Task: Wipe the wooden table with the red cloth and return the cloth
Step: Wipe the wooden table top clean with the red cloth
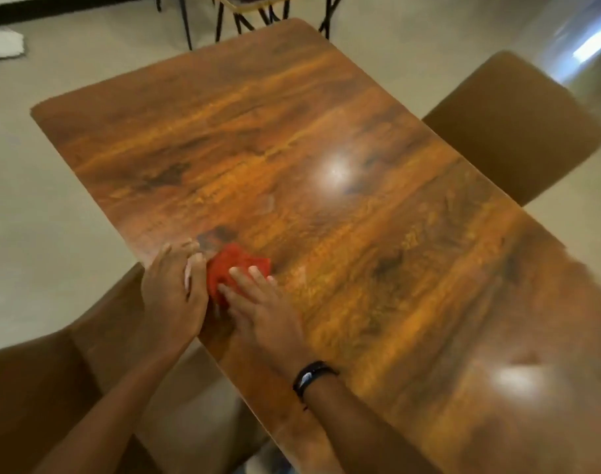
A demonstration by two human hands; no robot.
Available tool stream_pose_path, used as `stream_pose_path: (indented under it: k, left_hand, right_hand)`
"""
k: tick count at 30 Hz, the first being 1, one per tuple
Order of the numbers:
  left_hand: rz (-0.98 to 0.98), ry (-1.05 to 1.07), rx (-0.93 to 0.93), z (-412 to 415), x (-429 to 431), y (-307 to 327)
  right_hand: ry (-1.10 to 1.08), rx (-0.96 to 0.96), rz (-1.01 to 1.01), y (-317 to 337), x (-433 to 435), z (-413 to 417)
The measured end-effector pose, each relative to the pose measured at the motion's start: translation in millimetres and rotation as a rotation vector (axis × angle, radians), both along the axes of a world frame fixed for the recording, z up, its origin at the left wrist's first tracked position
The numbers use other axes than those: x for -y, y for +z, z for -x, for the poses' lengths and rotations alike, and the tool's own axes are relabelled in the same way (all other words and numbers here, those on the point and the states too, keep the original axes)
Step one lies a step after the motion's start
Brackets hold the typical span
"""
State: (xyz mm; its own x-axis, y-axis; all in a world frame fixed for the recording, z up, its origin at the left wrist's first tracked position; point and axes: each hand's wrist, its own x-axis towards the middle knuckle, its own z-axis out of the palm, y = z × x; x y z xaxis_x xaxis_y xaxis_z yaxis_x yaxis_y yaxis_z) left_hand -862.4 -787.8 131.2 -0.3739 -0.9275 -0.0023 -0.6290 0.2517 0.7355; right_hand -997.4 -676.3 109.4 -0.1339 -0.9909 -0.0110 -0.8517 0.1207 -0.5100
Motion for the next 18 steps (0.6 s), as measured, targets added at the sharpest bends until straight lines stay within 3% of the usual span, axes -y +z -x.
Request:
stream_pose_path:
  k: [4, 9, 13, 18]
  left_hand:
    - [0.017, -0.169, 0.087, 8, -64, 18]
    - [-0.007, -0.206, 0.147, 16, -137, 17]
    - [-0.055, -0.189, 0.135, 21, -188, 7]
    - [-0.092, -0.067, 0.105, 27, -246, 10]
  right_hand:
    - [-0.277, -0.095, 0.001, -5, -65, 118]
    - [-0.623, -0.092, -0.109, -3, -116, 246]
    - [-0.574, -0.151, -0.020, -7, -125, 191]
    - [-0.215, -0.084, -0.020, 0, -208, 43]
